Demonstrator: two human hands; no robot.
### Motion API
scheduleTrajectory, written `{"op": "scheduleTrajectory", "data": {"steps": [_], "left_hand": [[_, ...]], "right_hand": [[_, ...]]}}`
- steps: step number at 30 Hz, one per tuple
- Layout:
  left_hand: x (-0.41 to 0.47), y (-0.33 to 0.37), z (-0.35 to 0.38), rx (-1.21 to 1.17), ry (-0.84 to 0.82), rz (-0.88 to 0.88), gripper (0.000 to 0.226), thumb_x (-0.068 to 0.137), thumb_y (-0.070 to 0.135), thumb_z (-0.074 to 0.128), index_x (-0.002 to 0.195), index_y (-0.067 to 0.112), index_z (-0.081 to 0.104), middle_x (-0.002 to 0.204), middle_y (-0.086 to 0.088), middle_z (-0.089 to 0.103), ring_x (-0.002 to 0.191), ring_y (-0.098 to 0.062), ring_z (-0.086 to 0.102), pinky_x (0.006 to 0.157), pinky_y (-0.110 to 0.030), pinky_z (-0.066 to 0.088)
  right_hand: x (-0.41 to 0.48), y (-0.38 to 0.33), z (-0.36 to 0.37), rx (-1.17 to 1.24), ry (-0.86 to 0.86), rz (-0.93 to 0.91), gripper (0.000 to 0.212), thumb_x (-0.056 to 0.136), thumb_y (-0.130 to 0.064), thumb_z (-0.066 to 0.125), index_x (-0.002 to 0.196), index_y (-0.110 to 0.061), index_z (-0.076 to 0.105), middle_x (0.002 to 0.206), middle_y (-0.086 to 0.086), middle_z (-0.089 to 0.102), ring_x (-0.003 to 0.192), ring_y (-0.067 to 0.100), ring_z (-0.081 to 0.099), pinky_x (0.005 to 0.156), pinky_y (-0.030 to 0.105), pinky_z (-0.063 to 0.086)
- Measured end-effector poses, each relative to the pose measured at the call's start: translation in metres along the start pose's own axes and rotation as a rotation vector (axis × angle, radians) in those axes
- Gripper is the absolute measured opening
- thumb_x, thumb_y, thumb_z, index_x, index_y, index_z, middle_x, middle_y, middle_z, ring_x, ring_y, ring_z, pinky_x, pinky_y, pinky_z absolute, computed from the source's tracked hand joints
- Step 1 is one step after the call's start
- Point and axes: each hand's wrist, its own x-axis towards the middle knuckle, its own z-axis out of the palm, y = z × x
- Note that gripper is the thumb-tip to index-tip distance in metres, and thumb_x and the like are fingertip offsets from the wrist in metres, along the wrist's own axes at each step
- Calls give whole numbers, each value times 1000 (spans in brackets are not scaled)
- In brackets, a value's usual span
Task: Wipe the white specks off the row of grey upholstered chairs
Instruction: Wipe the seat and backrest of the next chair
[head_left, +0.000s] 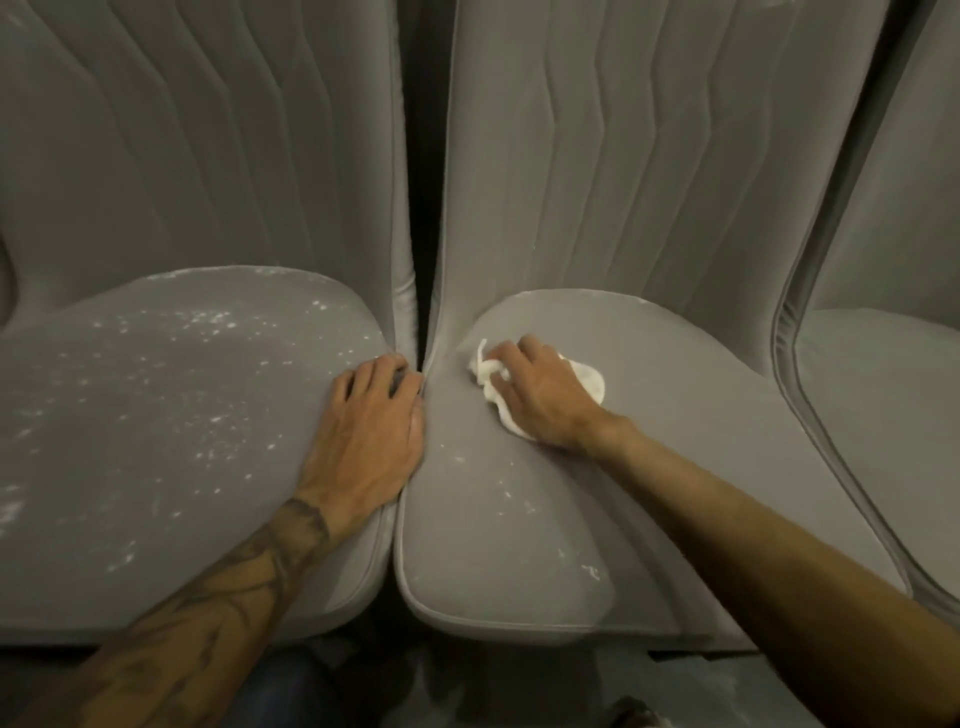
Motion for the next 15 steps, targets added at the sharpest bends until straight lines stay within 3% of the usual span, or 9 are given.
{"op": "scheduleTrajectory", "data": {"steps": [3, 9, 15], "left_hand": [[-1, 0, 0, -14, -1, -18, 37, 103, 32, 34, 121, 16, 63, 132, -8, 55, 121, -27, 54, 104, -45, 40], [-2, 0, -8, -97, -24, -19, 33, 104, 26, 36, 116, 12, 65, 126, -10, 58, 118, -28, 57, 103, -46, 42], [-23, -4, -24, -44, 21, -23, 23, 103, 22, 45, 116, 15, 62, 115, -7, 58, 106, -27, 56, 94, -44, 45]], "right_hand": [[29, -8, 9, -40, 7, 50, 32, 104, -28, 43, 128, -10, 52, 124, 17, 53, 105, 39, 54, 96, 45, 38], [-25, -37, 18, 70, -12, -234, 29, 99, -32, 46, 119, -16, 59, 115, 10, 56, 94, 33, 55, 89, 45, 43], [28, -41, 13, -18, -10, 11, 34, 104, -29, 44, 132, -13, 52, 126, 17, 52, 107, 41, 53, 94, 45, 39]]}}
